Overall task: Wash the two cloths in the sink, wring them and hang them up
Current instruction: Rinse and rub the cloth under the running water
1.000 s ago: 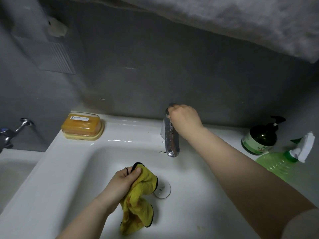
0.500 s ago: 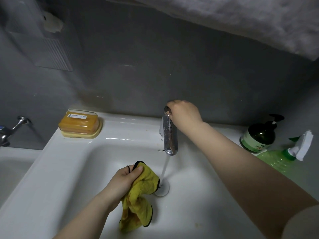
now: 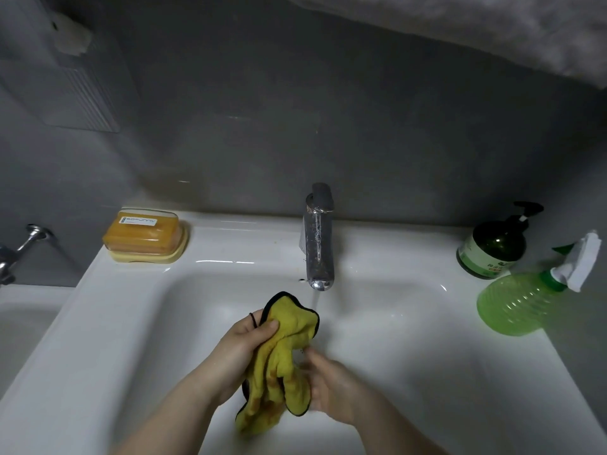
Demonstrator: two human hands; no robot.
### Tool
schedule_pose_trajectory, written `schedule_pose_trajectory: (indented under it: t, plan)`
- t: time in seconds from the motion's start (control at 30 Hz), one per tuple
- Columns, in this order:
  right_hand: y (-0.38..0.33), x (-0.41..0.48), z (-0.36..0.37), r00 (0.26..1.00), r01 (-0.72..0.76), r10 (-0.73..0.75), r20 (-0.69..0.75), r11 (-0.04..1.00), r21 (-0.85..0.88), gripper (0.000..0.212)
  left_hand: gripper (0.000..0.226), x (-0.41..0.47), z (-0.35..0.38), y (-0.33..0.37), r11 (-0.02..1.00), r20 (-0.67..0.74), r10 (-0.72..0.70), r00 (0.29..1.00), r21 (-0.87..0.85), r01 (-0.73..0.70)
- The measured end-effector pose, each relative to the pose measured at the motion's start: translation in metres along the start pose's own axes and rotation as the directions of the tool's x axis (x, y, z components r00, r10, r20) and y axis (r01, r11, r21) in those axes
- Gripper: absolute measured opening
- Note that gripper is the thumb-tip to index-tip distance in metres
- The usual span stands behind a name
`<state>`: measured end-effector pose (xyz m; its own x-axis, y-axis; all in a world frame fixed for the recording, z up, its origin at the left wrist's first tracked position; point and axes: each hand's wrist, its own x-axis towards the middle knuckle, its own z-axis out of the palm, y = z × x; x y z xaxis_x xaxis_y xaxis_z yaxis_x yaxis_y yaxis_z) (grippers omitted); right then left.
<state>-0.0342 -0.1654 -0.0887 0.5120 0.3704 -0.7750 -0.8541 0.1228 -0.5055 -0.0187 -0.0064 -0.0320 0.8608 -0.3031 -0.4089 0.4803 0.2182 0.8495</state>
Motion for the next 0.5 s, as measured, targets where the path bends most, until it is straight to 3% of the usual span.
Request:
schedule_pose_trajectory:
  t: [0.07, 0.13, 0.23, 0.37, 0.5]
  plan:
    - [-0.007, -0.005, 0.003, 0.992, 0.06, -0.051, 0.113, 0.995, -0.081, 0.022, 0.017, 0.001, -0.001, 0.0, 0.999, -0.04, 0.0, 0.999, 0.053, 0.002]
    - [-0.016, -0.01, 0.002, 0.986, 0.164, -0.159, 0.041, 0.97, -0.179, 0.011, 0.018, 0.002, -0.008, 0.001, 0.99, -0.115, 0.009, 0.993, 0.143, 0.008]
    - [-0.032, -0.022, -0.009, 0.946, 0.305, -0.319, -0.051, 0.934, -0.187, 0.016, 0.021, 0.004, -0.019, -0.001, 0.975, -0.193, 0.008, 0.981, 0.218, 0.034]
    - [-0.048, -0.037, -0.03, 0.909, 0.41, -0.412, -0.058, 0.911, -0.036, 0.017, 0.017, 0.011, -0.029, -0.009, 0.988, -0.29, -0.027, 0.957, 0.14, 0.07]
    - [-0.057, -0.046, -0.048, 0.907, 0.419, -0.406, -0.11, 0.898, 0.133, 0.022, 0.028, 0.015, -0.034, -0.013, 0.99, -0.256, -0.093, 0.962, -0.125, 0.063]
